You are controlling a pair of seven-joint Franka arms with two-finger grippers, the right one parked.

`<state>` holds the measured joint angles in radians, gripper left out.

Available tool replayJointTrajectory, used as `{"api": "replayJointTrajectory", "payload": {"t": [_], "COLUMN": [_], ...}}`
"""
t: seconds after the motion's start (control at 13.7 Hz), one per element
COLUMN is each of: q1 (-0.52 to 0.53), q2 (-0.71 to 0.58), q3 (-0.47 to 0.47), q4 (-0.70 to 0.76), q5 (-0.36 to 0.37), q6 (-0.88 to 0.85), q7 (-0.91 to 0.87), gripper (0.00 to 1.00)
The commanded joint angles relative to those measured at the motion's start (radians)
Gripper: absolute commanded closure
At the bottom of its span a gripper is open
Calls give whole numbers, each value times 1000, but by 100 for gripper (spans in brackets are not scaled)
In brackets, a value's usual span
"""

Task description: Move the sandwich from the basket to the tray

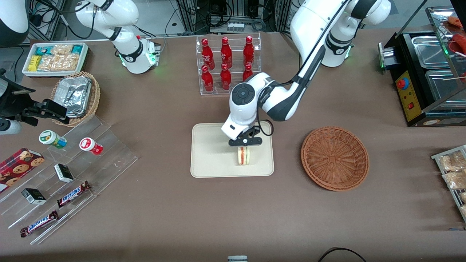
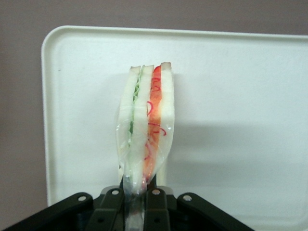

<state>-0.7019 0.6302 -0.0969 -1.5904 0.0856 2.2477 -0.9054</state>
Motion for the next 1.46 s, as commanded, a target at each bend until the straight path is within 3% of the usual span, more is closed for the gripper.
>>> {"api": "replayJointTrajectory", "payload": {"t": [0.0,0.07,0.15,0.29,0.37,0.73,1.02,1.39], "q1": [-34,-36,-39,-39,-39,-15,85,280], "q2": [52,59,66,72,68,-117,-314,-489], "q3": [16,16,16,16,16,23,23,23], "q4": [46,46,46,50,55,93,84,26], "q5": [5,6,6,5,8,-4,-7,-9], "q6": [35,47,59,62,59,-234,-503,-692], "q7": [-62,-75,-75,-66,-67,-113,-104,228], "gripper": [100,100,85,20,1,1,1,1]}}
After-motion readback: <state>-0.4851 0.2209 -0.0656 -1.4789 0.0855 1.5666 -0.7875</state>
